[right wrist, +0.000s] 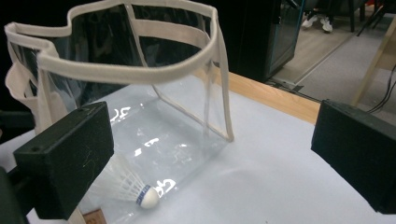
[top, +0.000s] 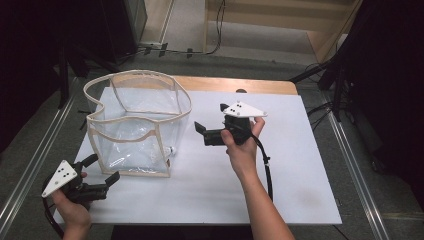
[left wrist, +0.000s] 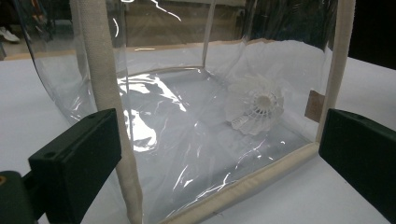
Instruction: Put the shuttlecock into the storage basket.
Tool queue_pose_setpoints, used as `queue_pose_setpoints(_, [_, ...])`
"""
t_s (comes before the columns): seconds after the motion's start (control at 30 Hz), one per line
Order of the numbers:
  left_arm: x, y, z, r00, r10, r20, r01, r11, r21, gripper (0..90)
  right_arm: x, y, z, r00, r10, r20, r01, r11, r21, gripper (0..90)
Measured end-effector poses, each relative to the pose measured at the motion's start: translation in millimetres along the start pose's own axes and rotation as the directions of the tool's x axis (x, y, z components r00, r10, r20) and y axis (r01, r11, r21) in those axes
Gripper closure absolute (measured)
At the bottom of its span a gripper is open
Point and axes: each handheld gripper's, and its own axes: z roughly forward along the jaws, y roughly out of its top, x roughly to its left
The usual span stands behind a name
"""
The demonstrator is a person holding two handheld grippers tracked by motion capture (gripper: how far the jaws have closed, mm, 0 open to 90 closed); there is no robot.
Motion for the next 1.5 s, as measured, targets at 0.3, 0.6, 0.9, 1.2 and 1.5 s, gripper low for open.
queue_pose_setpoints(0.3, [0.4, 0.0, -0.3, 1.0, 0.0, -0.001, 0.0, 1.0, 0.0, 0.0, -9.4, -16.2, -9.1, 0.9997, -0.015, 0.018, 0.015, 1.0, 0.005, 0.0])
queue_pose_setpoints(0.6, [0.2, 0.0, -0.3, 1.0, 0.0, -0.003, 0.0, 1.0, -0.001, 0.0, -17.2, -32.7, -18.5, 0.9993, -0.013, 0.034, 0.012, 1.0, 0.016, 0.0])
queue_pose_setpoints(0.9, [0.0, 0.0, -0.3, 1.0, 0.0, -0.002, 0.0, 1.0, -0.001, 0.0, -25.4, -46.4, -28.4, 0.9988, -0.005, 0.049, 0.004, 1.0, 0.022, 0.0])
queue_pose_setpoints(1.2, [-0.2, 0.0, -0.2, 1.0, -0.001, -0.002, 0.001, 1.0, 0.0, 0.0, -34.5, -61.9, -41.7, 0.9976, -0.005, 0.069, 0.003, 1.0, 0.02, 0.0])
queue_pose_setpoints(1.5, [-0.2, 0.0, -0.3, 1.0, 0.002, -0.002, -0.002, 1.0, 0.0, 0.0, -44.6, -75.6, -57.5, 0.9959, 0.012, 0.089, -0.013, 1.0, 0.015, 0.0])
